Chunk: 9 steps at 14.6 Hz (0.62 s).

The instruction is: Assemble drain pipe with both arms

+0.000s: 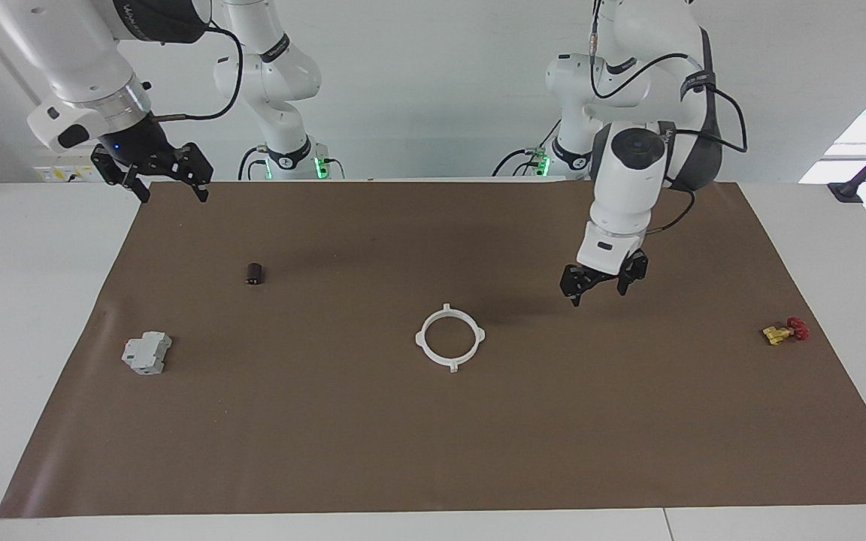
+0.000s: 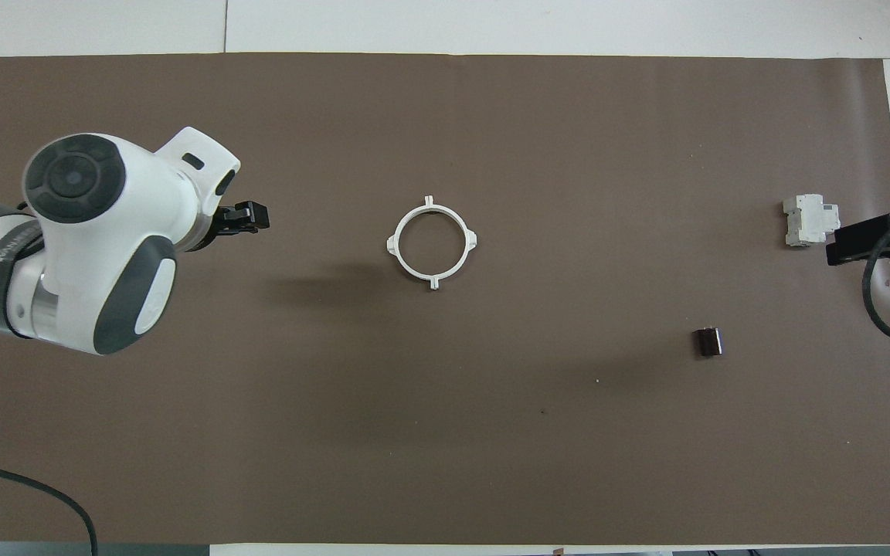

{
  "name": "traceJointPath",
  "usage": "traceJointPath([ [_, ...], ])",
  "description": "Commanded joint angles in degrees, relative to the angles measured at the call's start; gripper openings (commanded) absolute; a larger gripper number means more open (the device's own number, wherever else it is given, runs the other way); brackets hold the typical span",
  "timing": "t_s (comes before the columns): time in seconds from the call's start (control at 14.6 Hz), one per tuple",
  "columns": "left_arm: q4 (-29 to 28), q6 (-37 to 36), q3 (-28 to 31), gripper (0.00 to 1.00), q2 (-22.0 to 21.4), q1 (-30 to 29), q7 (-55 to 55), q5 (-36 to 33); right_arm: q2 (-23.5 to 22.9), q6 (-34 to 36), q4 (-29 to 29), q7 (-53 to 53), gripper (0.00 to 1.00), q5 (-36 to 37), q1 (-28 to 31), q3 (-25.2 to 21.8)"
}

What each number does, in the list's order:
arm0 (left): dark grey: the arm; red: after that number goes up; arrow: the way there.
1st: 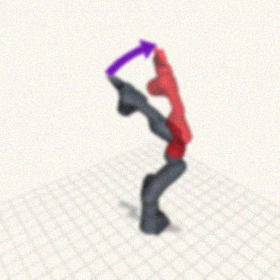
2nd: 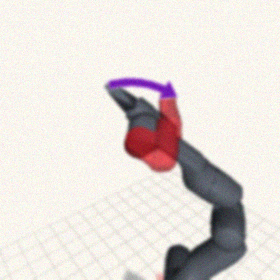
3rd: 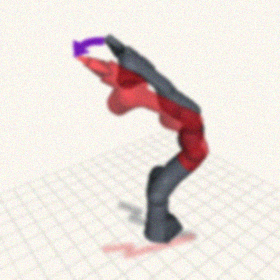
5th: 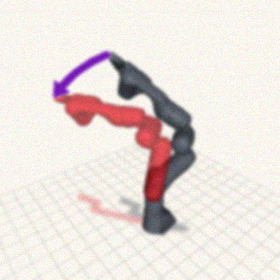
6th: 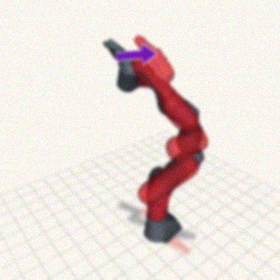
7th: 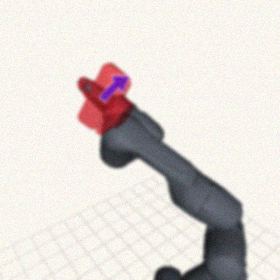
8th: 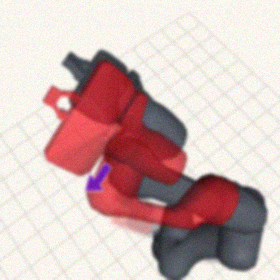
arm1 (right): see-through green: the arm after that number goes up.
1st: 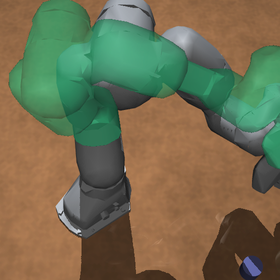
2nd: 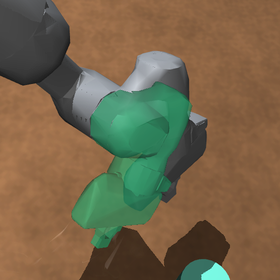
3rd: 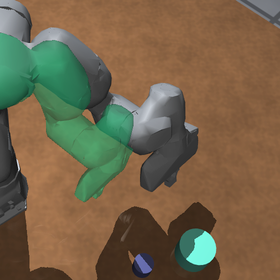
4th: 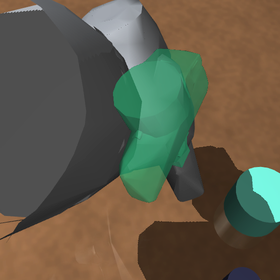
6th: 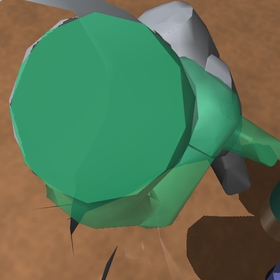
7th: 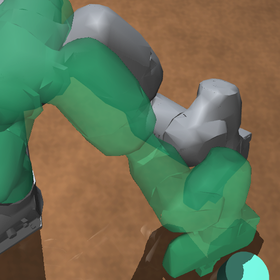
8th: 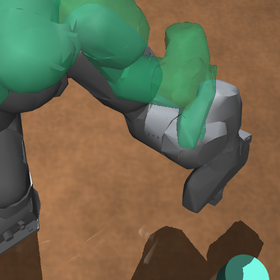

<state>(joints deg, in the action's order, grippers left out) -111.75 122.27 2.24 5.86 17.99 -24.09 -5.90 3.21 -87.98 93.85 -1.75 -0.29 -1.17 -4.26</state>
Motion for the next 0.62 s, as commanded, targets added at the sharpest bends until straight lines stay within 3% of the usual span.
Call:
traceJointPath([
  [0.0,-2.2,-3.2,-0.3,1.0,-4.9,-6.5,11.0,5.6,0.4,0.5,0.4,-1.1,1.0,-0.1,0.4,0.1],
  [0.21,-0.1,-7.6,0.1,1.0,-6.7,-11.6,18.1,6.1,0.4,0.5,0.4,-1.1,1.0,-0.1,0.4,0.1],
  [0.55,12.6,-17.2,0.3,1.0,-5.0,-15.2,21.3,6.2,0.4,0.5,0.4,-1.1,1.0,-0.1,0.4,0.1],
])
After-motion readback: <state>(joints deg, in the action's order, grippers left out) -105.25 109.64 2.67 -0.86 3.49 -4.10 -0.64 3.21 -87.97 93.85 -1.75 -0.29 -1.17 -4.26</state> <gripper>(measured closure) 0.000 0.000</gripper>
